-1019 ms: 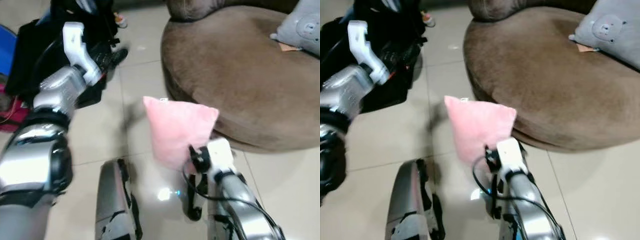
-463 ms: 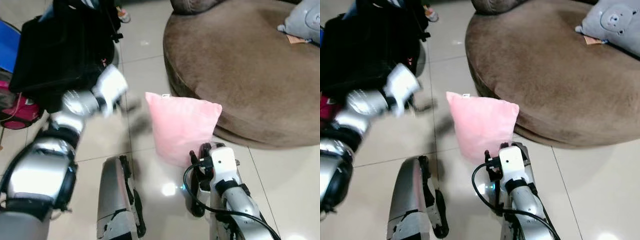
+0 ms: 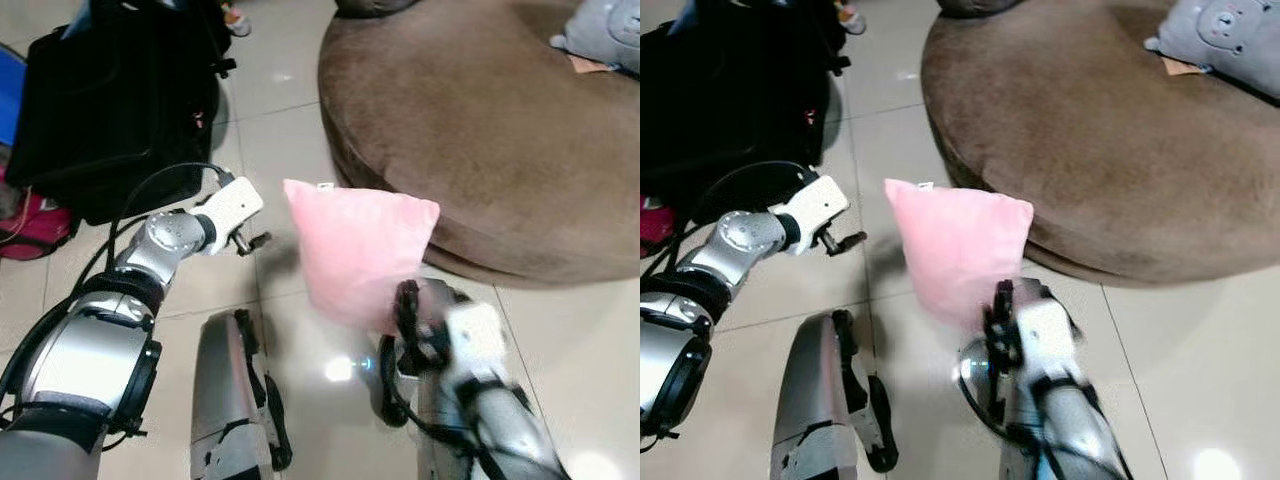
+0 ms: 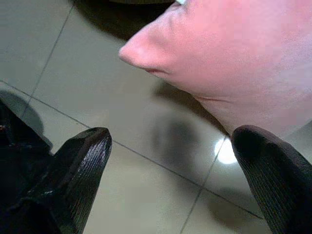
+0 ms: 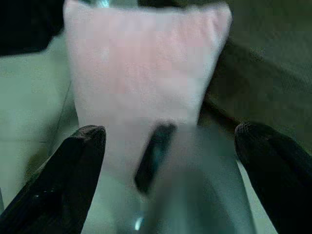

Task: Move the pillow to the sofa from floor

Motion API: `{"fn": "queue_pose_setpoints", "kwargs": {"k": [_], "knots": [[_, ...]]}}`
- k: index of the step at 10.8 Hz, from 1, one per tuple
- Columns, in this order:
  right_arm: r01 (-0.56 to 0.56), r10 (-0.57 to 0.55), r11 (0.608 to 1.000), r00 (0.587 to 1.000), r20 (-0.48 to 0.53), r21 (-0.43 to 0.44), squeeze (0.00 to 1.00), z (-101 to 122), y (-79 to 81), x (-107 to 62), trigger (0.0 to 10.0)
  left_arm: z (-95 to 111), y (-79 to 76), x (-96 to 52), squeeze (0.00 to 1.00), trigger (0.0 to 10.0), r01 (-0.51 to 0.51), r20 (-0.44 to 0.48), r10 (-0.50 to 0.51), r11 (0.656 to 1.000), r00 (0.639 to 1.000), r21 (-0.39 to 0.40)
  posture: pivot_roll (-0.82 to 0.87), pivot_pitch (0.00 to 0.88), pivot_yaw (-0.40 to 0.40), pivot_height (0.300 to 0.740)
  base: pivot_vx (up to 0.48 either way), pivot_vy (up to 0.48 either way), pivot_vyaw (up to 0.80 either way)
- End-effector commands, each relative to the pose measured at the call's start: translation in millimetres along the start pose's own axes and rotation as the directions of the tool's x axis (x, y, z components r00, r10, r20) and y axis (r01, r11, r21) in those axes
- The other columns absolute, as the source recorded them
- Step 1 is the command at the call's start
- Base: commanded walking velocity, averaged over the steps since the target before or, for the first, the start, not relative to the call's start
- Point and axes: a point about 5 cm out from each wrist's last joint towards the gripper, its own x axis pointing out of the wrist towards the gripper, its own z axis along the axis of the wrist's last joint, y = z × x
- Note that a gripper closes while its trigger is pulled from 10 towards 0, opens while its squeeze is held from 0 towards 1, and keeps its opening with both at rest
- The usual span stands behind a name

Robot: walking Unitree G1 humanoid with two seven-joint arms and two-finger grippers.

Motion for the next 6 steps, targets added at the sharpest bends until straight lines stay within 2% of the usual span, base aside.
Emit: {"fn": "queue_pose_setpoints", "kwargs": {"k": [1, 3, 6], "knots": [[-0.004, 0.005, 1.000, 0.998, -0.056, 0.016, 0.00, -8.8, 0.3, -10.6, 10.0, -11.2, 2.1, -4.8, 0.00, 10.0, -0.013, -0.042, 0.012, 1.000, 0.999, -0.007, -0.12, 0.457, 0.122, 0.506, 0.000, 0.000, 0.00], [-0.003, 0.005, 1.000, 0.995, -0.103, 0.023, 0.00, -15.4, 0.4, -33.7, 10.0, -7.9, 7.7, -5.1, 0.00, 10.0, -0.054, -0.047, 0.054, 0.999, 0.997, 0.006, -0.15, 0.479, 0.117, 0.506, 0.000, 0.000, 0.00], [0.013, -0.009, 0.999, 0.991, -0.131, 0.033, 0.00, -15.7, -5.1, -56.0, 10.0, -4.1, 1.1, 0.9, 0.00, 10.0, -0.052, -0.049, 0.054, 0.998, 0.997, 0.030, -0.19, 0.500, 0.104, 0.506, 0.000, 0.000, 0.00]]}}
